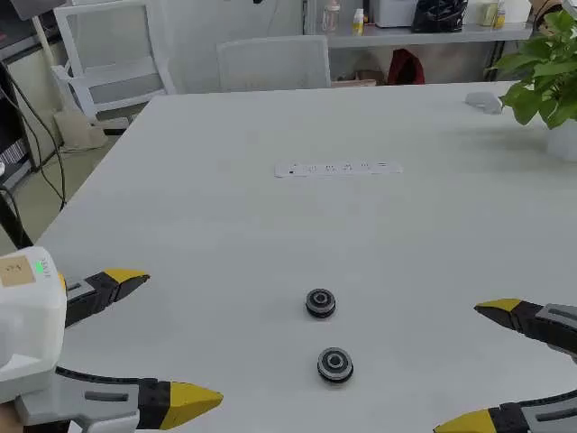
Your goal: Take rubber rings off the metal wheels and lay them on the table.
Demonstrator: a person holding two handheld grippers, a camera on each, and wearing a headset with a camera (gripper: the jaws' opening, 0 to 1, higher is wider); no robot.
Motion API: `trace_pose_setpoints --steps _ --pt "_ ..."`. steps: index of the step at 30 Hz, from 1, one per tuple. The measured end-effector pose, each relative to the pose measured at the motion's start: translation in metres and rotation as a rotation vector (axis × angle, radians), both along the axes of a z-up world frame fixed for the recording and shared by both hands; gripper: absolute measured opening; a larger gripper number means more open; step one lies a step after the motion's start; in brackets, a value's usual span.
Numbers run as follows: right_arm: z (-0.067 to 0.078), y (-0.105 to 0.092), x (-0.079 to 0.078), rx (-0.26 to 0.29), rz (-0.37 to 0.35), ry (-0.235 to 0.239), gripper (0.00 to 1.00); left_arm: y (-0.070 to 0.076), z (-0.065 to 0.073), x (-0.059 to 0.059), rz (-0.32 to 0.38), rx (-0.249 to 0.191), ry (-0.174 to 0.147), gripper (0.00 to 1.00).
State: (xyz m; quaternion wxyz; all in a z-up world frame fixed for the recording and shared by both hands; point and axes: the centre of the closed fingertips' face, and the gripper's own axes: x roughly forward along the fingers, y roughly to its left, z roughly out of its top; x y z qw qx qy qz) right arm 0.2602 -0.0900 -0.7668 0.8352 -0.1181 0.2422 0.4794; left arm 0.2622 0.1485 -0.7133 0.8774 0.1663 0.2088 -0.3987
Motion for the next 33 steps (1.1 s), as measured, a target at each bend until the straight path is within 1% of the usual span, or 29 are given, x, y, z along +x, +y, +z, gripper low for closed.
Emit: trace_pose_setpoints --steps 11,21,25,28,33 --pt "-0.007 0.000 0.003 -0.011 0.007 0.008 0.99 0.001 -0.005 0.003 0.006 -0.001 0.011 0.97" --pt "-0.006 0.001 0.003 -0.007 0.011 0.007 0.99 0.002 -0.006 0.003 0.007 0.008 0.008 0.96" --pt "-0.007 0.000 0.003 -0.007 0.011 0.006 0.99 0.002 -0.007 0.003 0.008 0.004 0.010 0.97" --pt "-0.008 0.000 0.003 -0.010 0.011 0.004 0.99 0.003 -0.009 0.004 0.012 0.003 0.016 0.97" --pt "-0.007 0.002 0.005 0.001 0.011 0.003 0.99 0.004 -0.013 0.005 0.015 0.005 0.028 0.95"
